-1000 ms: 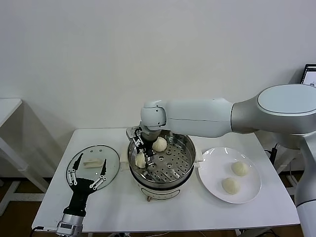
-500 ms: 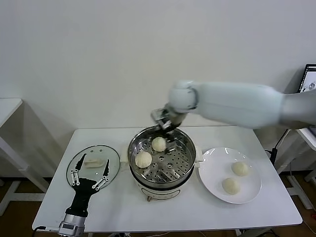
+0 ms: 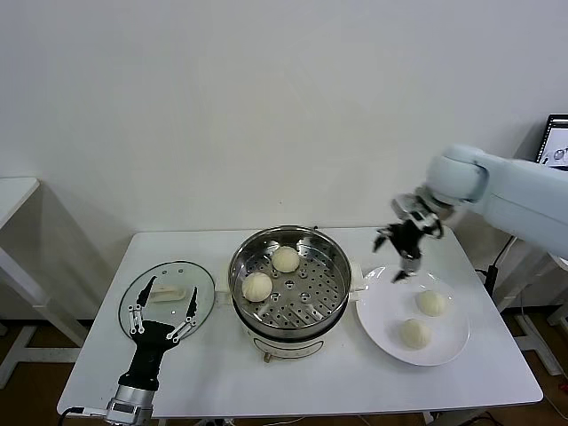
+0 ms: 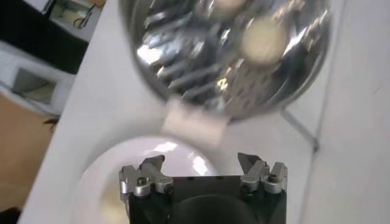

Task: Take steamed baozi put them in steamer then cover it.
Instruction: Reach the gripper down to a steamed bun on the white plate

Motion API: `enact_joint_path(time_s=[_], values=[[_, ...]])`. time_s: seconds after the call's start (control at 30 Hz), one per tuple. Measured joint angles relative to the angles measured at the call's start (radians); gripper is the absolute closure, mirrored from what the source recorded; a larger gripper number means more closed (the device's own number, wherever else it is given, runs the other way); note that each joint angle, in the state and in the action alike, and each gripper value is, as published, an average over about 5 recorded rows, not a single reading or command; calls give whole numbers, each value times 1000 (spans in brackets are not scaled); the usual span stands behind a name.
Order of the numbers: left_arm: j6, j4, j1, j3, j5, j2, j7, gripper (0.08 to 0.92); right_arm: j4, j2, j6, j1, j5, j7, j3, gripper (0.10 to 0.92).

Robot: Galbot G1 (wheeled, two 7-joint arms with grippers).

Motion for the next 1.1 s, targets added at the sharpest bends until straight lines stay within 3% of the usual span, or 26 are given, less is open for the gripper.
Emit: enact_joint_path(time_s=[0.37,1.1], values=[[-2,-3,11,-15,7,-5,1,177,-49,-56,28,-202,-105,26,75,203],[-13,8,17,-20,12,-10,-1,177,-106,-24,30,-412,-206,84,172,231]])
